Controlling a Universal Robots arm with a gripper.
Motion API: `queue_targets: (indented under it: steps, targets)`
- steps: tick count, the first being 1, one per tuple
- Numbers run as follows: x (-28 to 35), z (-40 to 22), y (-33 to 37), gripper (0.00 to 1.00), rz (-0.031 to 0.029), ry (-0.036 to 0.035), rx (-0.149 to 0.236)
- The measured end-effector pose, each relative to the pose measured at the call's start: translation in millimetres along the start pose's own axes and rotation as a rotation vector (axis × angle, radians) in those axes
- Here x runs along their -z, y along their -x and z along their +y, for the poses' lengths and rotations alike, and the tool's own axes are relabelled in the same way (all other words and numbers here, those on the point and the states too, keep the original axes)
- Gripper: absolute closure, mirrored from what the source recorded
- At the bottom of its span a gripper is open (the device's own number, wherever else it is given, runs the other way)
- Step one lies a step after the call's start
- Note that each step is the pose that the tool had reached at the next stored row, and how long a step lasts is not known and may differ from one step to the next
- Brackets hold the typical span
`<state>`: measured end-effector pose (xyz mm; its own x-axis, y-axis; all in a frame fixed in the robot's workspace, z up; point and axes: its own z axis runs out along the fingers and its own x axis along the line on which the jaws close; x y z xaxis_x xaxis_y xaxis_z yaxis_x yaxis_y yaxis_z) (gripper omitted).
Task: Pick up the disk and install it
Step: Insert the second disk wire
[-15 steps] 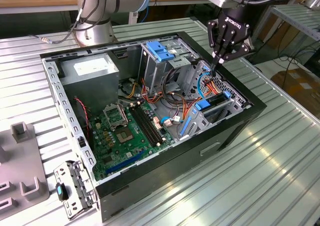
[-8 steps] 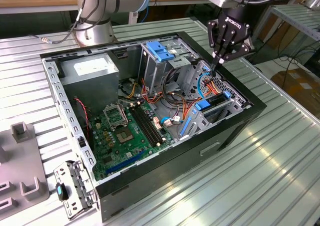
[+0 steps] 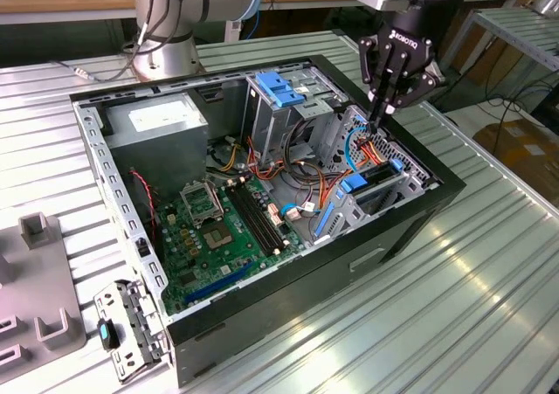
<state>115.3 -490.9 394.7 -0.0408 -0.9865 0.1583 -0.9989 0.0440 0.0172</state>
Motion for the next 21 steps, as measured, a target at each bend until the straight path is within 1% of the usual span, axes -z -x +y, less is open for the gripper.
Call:
queue_targets:
  steps: [1, 2, 3, 4, 5, 7, 11, 12, 13, 16, 19, 21]
  targets:
    - [-0.2, 0.1, 1.1, 0.76, 0.0129, -0.0005, 0.000]
    - [-0.6, 0.1, 2.1, 0.76, 0.0239, -0.0009, -0.001]
    - [-1.1, 0.1, 2.9, 0.76, 0.0315, -0.0012, -0.001]
    - [-1.4, 0.1, 3.4, 0.76, 0.0353, -0.0015, -0.001]
    - [-1.6, 0.2, 4.4, 0.76, 0.0416, -0.0017, -0.001]
    - [-2.0, 0.2, 6.2, 0.76, 0.0464, -0.0019, -0.001]
    - [-1.4, 0.3, 11.8, 0.75, 0.0484, -0.0020, -0.001]
    - [-1.2, 0.2, 14.2, 0.75, 0.0498, -0.0020, -0.001]
    - [-2.0, 0.2, 16.2, 0.69, 0.0535, -0.0021, -0.001]
    - [-5.8, 0.2, 19.4, 0.69, 0.0618, -0.0025, -0.001]
    - [-9.5, 0.1, 22.1, 0.69, 0.0737, -0.0030, -0.002]
    - [-13.1, -0.2, 24.5, 0.70, 0.0913, -0.0037, -0.002]
